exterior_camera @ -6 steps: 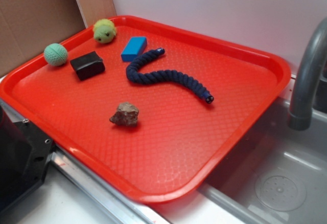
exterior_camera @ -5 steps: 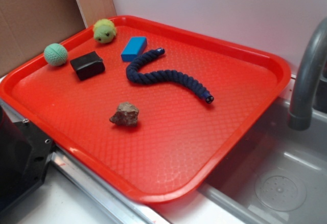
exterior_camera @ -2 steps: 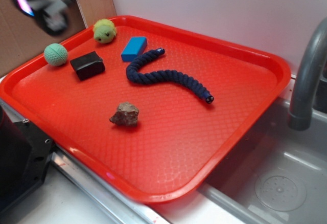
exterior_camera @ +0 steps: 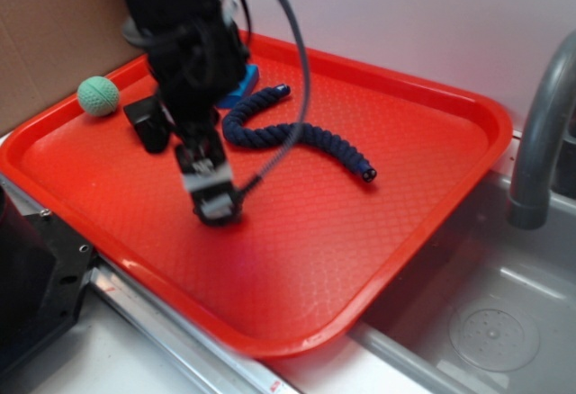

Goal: Grab the rock.

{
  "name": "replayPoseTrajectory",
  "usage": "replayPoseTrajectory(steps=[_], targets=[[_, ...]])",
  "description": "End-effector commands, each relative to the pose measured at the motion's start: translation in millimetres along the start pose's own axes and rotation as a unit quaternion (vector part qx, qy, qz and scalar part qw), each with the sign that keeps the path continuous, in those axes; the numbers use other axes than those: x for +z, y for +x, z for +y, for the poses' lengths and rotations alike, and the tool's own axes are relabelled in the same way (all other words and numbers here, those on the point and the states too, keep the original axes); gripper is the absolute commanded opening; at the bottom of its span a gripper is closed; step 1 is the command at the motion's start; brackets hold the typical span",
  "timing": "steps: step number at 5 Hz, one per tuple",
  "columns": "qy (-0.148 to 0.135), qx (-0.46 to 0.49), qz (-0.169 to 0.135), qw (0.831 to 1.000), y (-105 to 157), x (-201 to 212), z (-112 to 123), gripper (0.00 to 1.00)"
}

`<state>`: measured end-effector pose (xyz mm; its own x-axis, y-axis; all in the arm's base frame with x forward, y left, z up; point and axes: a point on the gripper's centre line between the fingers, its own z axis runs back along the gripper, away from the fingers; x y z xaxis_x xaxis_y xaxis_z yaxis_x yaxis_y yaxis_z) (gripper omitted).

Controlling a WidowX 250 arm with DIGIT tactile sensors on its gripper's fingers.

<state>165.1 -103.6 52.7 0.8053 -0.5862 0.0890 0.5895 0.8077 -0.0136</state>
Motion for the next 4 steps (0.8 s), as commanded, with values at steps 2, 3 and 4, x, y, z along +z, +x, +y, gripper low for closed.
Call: replayPoseTrajectory(steps=[2,3,4], targets=[[-0.014,-0.052,-0.007,0.999,-19,-1,26,1.00],[-0.011,-0.048,-0.002,0.999,-12,-10,31,1.00],[-0.015,-0.073,0.011,0.997,-13,-23,15,1.00]])
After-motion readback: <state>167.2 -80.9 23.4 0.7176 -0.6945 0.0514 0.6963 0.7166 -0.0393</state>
